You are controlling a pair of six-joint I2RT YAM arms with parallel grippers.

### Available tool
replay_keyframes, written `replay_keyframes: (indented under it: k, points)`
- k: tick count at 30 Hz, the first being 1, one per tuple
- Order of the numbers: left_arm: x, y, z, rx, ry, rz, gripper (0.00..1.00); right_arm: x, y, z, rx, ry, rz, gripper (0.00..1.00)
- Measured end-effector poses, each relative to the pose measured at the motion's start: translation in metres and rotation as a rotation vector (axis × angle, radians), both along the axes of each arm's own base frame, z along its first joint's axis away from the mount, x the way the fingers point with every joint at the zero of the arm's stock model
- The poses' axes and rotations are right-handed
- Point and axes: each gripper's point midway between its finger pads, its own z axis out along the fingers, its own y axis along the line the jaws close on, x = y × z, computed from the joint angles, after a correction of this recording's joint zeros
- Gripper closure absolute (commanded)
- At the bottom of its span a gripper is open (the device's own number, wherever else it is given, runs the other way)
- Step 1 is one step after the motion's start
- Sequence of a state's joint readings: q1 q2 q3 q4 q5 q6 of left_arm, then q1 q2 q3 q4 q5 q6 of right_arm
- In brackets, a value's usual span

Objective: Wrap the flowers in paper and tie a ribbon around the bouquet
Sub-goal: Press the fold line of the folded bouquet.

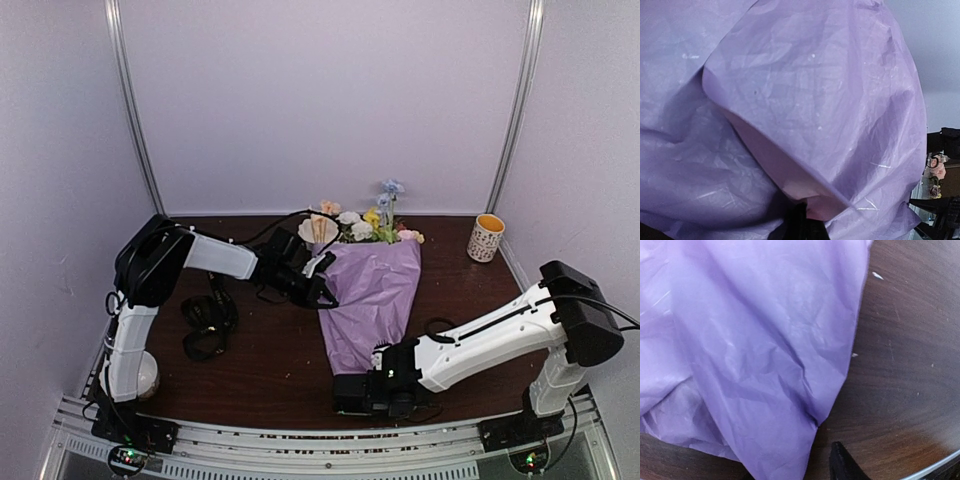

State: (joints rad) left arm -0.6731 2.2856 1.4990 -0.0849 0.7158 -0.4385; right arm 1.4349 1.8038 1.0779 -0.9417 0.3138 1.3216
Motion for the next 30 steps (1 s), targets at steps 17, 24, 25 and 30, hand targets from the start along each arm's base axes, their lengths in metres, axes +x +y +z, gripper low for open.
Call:
replay_keyframes:
  k: [17, 24, 25, 30]
  points:
    - [-0.003, 0.0, -0.001, 0.002, -0.002, -0.019, 1.0, -0.018, 0.006, 0.004, -0.294, -0.011, 0.337, 0.91]
    - [-0.001, 0.003, -0.001, 0.002, 0.002, -0.016, 1.0, -0.031, 0.006, 0.004, -0.34, 0.052, 0.471, 0.59]
    - [0.0, 0.004, -0.001, 0.002, 0.002, -0.013, 1.0, -0.033, 0.007, 0.006, -0.33, 0.061, 0.493, 0.56]
    - [0.003, 0.007, -0.001, 0.001, 0.004, -0.005, 1.0, -0.04, 0.034, 0.055, -0.059, 0.051, 0.594, 0.53]
